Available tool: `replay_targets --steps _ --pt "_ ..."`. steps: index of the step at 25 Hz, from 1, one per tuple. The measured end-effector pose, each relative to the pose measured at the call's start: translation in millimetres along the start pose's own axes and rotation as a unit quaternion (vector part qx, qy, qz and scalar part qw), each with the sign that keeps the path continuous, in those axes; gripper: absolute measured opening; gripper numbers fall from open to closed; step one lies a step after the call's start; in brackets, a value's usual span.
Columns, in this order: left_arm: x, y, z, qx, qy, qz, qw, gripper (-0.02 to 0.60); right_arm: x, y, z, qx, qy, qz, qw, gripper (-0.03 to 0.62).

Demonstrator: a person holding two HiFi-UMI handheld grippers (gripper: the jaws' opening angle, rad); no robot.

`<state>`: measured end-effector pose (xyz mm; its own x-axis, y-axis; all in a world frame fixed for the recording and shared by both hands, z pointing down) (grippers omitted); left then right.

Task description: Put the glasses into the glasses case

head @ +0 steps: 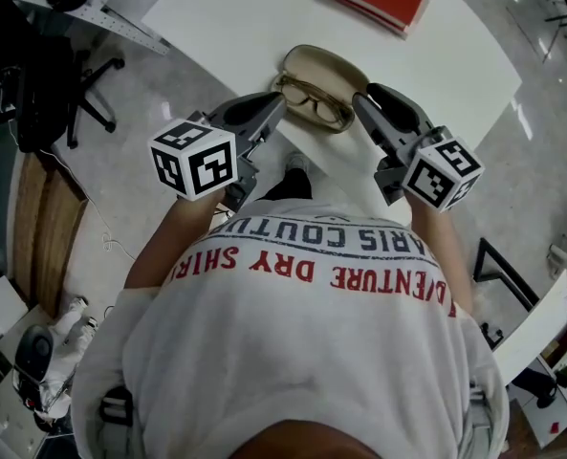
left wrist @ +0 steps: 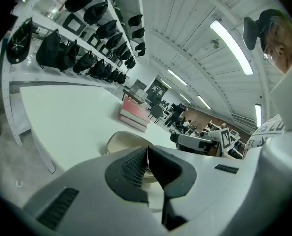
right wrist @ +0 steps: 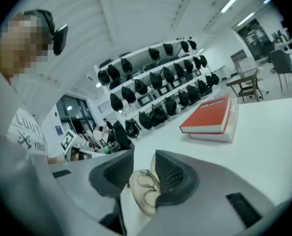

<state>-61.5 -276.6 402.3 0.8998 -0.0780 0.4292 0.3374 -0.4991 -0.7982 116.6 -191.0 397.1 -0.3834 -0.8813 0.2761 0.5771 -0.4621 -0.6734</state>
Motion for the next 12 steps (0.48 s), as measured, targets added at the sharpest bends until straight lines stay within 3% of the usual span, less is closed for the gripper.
replay_targets --steps 2,7,12 --pt "-4 6 9 0.005 0.002 0.009 0.9999 0.029 -17 12 -8 0.018 0.012 0.036 0.999 0.119" --pt "-17 19 45 0.019 -0.013 0.038 0.9990 0.029 -57 25 -32 0.002 0.021 0.083 0.996 0.045" --pt "-32 33 78 0.044 -0.033 0.071 0.9960 0.029 -73 19 -61 -0.010 0.056 0.072 0.996 0.029"
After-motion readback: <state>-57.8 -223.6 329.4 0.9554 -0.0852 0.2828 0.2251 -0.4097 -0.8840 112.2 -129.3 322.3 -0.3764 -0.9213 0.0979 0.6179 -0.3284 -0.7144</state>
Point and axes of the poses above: the fingertips, and each gripper's own axes: x forward along the fingers, z to its right, y out of its top, the point moved 5 cm from there along -x, backward along the fingers, and after that the axes turned 13 degrees about x, right-handed, at the moved point
